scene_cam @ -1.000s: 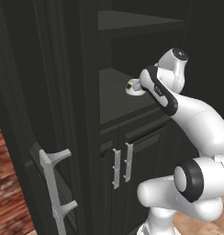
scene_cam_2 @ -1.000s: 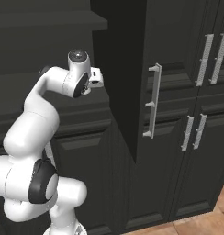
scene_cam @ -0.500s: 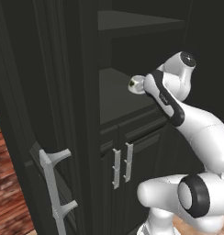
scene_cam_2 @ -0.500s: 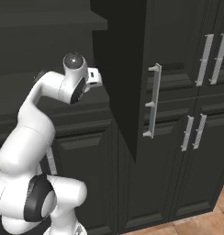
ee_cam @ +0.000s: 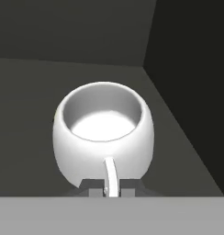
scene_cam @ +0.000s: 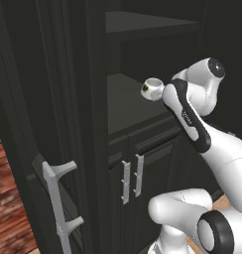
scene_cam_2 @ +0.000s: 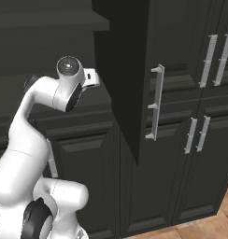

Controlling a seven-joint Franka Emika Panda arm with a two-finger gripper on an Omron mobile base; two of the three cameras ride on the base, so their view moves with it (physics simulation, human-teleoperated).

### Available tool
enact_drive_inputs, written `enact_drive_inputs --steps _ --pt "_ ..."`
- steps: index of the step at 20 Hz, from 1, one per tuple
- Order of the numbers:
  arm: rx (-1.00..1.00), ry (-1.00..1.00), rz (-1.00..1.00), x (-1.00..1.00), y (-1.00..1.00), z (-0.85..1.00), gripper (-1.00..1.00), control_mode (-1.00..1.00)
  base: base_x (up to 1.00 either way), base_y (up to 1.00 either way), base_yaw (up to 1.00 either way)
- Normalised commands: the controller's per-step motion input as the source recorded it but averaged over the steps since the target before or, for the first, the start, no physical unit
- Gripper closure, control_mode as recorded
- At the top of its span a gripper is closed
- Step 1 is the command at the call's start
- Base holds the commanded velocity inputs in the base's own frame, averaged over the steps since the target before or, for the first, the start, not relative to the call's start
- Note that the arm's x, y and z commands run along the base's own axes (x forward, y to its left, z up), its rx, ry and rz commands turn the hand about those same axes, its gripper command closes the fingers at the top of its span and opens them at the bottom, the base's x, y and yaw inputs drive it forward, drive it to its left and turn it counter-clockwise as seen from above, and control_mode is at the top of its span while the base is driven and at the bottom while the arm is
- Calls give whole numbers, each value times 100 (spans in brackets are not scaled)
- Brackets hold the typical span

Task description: Open the cabinet directly in front. Then move the wine and the mug to the dining counter with the candle on it.

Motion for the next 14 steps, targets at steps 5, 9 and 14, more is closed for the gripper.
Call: enact_drive_inputs --steps 5,9,14 --pt "0 -3 11 -64 0 44 100 -100 0 0 0" --pt "0 -14 8 -93 0 31 100 -100 0 0 0" --pt "0 -17 6 -98 0 14 100 -100 0 0 0"
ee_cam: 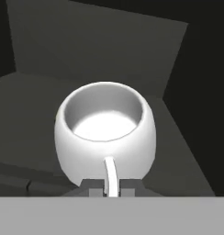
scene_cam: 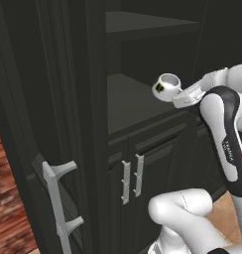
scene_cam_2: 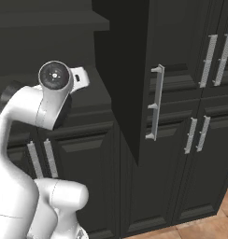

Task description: Open the cabinet directly in front. Then move the wine and the mug to the dining counter with the candle on it.

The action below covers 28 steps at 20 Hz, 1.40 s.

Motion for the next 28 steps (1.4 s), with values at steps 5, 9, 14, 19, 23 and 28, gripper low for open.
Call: enact_drive_inputs --steps 5,9,14,19,23,28 --pt "0 -13 4 -97 0 7 100 -100 0 0 0" --pt "0 -11 3 -90 0 6 100 -100 0 0 0" --pt "0 -8 1 -80 0 1 100 -100 0 0 0" --pt "0 -2 0 -64 0 0 100 -100 0 0 0" --pt "0 0 0 -42 0 0 100 -100 0 0 0" --pt "0 0 0 -5 0 -2 100 100 0 0 0"
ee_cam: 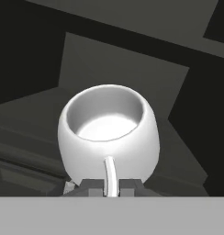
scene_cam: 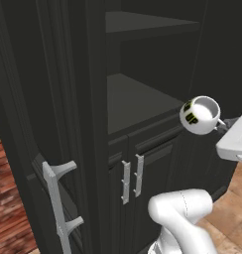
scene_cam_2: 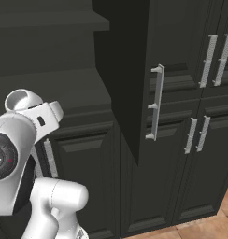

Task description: Open the cabinet directly in front. Then move the wine and the mug to the dining counter with the candle on it.

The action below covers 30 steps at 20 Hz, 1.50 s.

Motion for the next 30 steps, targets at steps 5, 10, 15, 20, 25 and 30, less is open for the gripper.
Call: enact_drive_inputs --steps 5,10,15,20,25,30 --pt "0 0 0 0 0 0 100 100 -11 0 0" --pt "0 0 0 0 0 0 100 100 -59 -9 0" --pt "0 0 0 0 0 0 100 100 -72 -20 0" --pt "0 0 0 0 0 0 100 100 -35 -1 0" --pt "0 0 0 0 0 0 100 100 -13 1 -12" --pt "0 0 0 0 0 0 100 100 -18 10 -23"
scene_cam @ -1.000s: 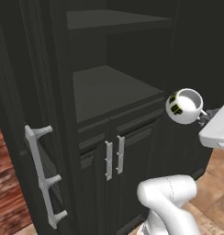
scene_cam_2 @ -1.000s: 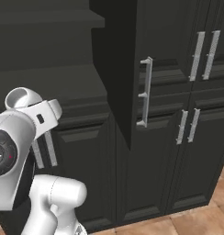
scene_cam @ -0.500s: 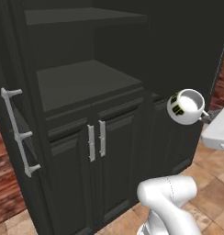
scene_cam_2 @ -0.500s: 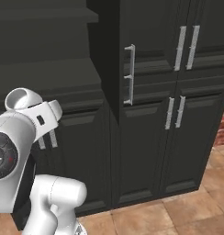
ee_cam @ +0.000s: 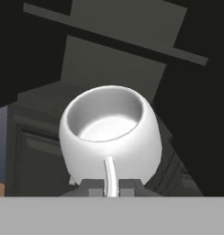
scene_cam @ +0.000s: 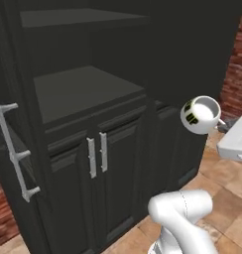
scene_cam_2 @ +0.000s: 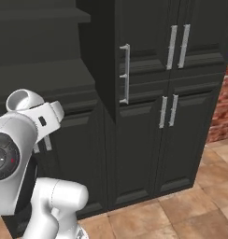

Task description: Open the cabinet directly in front. Then move the wine and the mug to the dining counter with the candle on it.

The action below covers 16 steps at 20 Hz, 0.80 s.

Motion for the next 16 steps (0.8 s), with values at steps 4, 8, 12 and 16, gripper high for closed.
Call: enact_drive_inputs --steps 4,8,12,16 --pt "0 0 0 0 0 0 100 100 -22 24 -28" --pt "0 0 0 0 0 0 100 100 -22 40 -32" --pt "0 0 0 0 0 0 100 100 -56 37 -24" --pt "0 0 0 0 0 0 100 100 -93 56 -14"
